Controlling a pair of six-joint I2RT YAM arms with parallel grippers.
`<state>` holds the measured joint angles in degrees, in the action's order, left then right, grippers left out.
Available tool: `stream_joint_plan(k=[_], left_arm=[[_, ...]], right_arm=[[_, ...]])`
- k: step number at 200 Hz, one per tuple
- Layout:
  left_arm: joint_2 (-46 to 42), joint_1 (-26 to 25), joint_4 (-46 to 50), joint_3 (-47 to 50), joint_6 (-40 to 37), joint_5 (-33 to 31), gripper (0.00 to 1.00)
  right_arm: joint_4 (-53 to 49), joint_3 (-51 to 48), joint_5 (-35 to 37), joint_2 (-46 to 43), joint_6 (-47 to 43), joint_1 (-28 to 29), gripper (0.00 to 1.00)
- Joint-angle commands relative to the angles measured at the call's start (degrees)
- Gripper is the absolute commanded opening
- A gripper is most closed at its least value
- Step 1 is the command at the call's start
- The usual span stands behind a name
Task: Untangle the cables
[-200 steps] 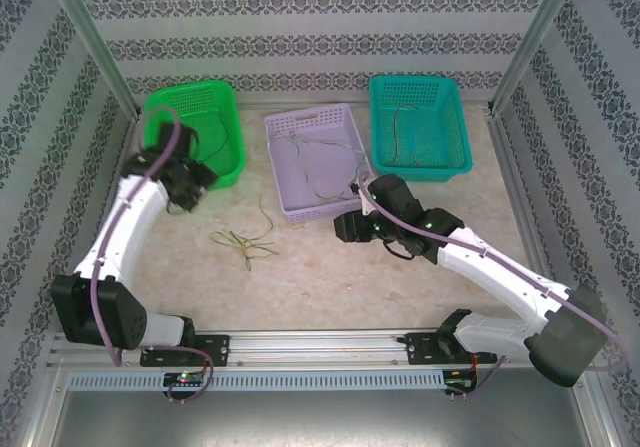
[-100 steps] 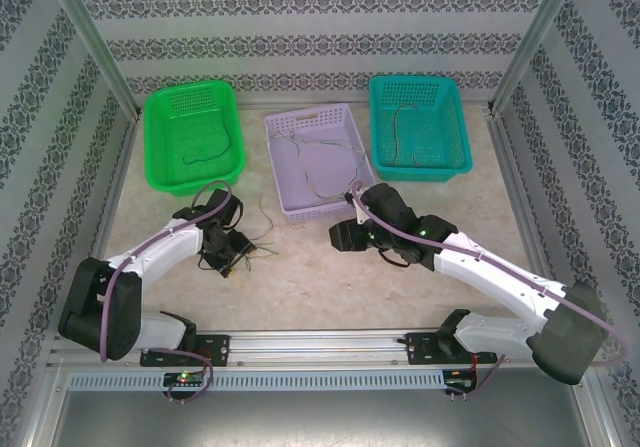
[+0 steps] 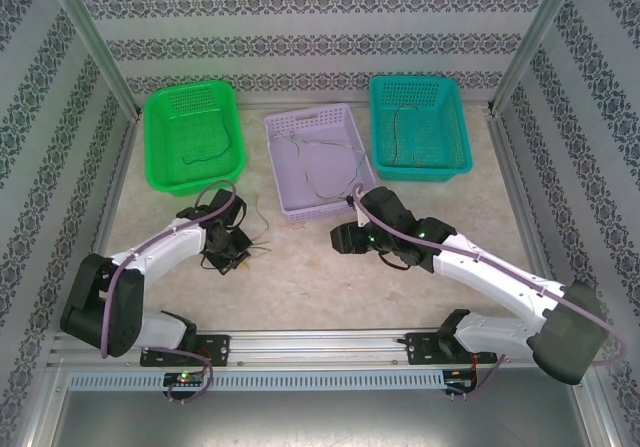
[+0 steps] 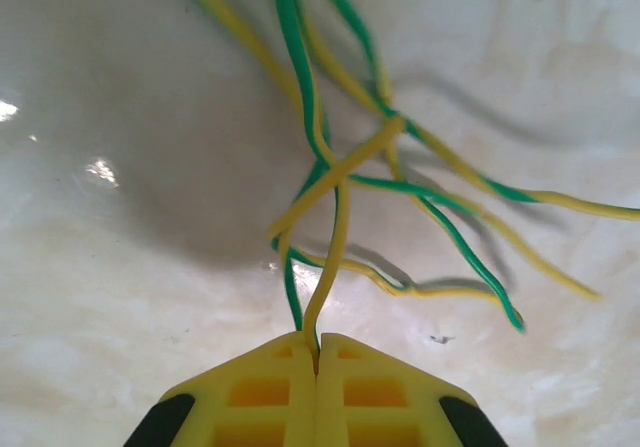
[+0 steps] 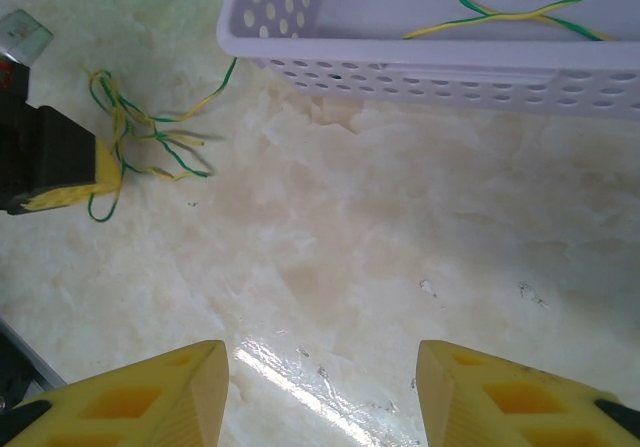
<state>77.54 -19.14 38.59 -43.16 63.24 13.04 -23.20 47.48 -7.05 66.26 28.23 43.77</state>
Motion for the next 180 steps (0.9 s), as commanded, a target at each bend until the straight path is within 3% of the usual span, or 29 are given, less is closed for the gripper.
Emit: stream_joint_plan(k=[1, 24, 62, 95, 146, 180], left_arm=[[-4.9, -0.51, 8.53, -6.84, -4.05, -3.91, 0.0], [-7.47, -0.46, 13.73, -12.75, -6.98, -2.72, 0.0], [-8.9, -0.52, 15.48, -20.93, -9.54, 4.55, 0.0], [-8.31, -0.48, 16.74, -27.54, -11.53, 6.59, 0.0], [-7.75, -0.54, 15.28, -28.22, -11.55, 7.8, 0.0], [-9.12, -0.55, 14.39, -28.3, -9.25, 7.29, 0.0]], right_arm=[[1.14, 0.36, 0.92, 0.1, 0.49, 0.72, 0.53], [1.44, 1.47, 1.33, -0.25, 0.37, 0.69, 0.53], [3.71, 5.83, -0.07, 0.78, -0.02, 0.62, 0.53], [7.51, 10.15, -1.91, 3.59, 3.58, 0.4, 0.58], [11.23, 15.74, -5.67, 10.78, 9.16, 0.58, 0.6], [13.11, 12.57, -5.79, 11.48, 12.24, 0.99, 0.6]])
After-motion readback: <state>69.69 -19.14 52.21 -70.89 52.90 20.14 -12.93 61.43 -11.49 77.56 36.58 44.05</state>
